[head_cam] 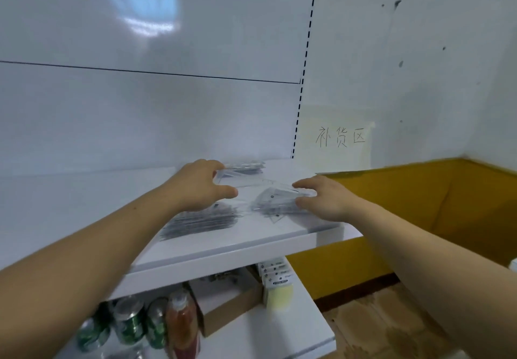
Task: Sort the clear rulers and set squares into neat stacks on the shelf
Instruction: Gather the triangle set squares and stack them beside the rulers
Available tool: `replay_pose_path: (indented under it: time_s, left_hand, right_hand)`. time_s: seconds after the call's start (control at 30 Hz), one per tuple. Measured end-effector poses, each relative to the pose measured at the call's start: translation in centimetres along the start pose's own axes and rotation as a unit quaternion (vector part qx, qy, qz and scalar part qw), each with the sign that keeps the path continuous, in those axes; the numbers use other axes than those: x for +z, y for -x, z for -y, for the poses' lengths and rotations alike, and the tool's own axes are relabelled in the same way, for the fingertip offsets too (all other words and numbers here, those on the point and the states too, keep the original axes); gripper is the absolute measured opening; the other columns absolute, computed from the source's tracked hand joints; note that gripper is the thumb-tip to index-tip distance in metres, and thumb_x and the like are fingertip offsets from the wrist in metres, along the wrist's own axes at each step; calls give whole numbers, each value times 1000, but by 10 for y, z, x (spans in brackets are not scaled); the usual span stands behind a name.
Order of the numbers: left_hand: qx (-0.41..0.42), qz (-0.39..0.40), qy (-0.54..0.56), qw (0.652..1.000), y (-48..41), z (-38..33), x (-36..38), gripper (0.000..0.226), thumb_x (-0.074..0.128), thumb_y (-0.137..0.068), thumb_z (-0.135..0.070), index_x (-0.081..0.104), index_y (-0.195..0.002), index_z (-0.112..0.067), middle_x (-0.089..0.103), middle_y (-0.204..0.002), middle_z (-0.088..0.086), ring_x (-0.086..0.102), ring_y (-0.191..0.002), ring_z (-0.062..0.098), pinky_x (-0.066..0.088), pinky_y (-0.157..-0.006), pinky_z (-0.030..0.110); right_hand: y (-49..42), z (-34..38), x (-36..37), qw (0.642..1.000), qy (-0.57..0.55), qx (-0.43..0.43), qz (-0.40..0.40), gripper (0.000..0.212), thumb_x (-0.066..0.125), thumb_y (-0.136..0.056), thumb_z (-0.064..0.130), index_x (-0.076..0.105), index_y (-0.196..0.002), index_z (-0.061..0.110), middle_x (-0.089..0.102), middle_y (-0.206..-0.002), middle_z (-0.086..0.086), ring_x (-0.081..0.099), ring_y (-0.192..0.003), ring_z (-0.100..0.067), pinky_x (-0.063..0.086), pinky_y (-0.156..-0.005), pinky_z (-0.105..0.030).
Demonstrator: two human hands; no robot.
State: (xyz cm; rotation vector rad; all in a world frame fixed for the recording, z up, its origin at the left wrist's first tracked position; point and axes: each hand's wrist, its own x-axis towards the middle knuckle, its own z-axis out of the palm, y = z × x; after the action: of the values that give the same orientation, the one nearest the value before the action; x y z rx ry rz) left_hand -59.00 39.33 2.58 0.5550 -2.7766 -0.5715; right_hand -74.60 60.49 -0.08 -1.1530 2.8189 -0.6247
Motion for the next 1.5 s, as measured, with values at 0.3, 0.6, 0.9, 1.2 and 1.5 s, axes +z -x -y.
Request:
replay_pose_path:
  time_s: [0.3, 0.6, 0.9, 1.2, 1.5]
  left_hand:
    - [-61, -29, -38, 997, 12, -33, 15, 69, 65, -79, -51, 43, -136, -18, 48, -136, 2, 49, -119, 23, 42, -100, 40]
    - [-75, -21, -49, 996, 10, -62, 41, 80, 63, -80, -55, 34, -144, -18, 37, -149, 0, 38, -134, 21, 34, -109, 36]
    - [-45, 43, -154, 986, -15, -103, 71, 73, 55, -86, -56, 33, -144, -18, 36, -149, 4, 38, -133, 25, 35, -106, 38]
    - [-77, 76, -117, 987, -29, -101, 75, 67, 57, -87, -49, 39, -138, -9, 42, -144, 9, 43, -127, 27, 36, -101, 35]
    - [-68, 53, -64, 994, -32, -92, 76, 85, 63, -85, -44, 16, -151, -17, 29, -153, 4, 36, -136, 24, 33, -105, 32]
  right_hand:
    - [-16, -21, 3, 995, 19, -75, 61, 52, 48, -92, 45, 42, -141, 28, 46, -143, 0, 44, -127, -20, 35, -104, -35]
    - [-6, -57, 5, 995, -32, -84, 43, 83, 57, -83, 56, 21, -150, 24, 31, -153, 2, 34, -136, -20, 32, -109, -37]
    - [2, -95, 8, 990, 113, -82, 9, 54, 25, -84, 73, 48, -92, 24, 51, -95, 3, 50, -90, -18, 45, -79, -36]
    - [-2, -103, 21, 983, 136, -114, -53, 49, 20, -88, 67, 44, -91, 25, 46, -91, 6, 44, -88, -14, 34, -75, -31]
    - [1, -101, 19, 983, 128, -117, -63, 47, 22, -87, 66, 44, -86, 25, 46, -84, 8, 46, -84, -15, 33, -72, -30]
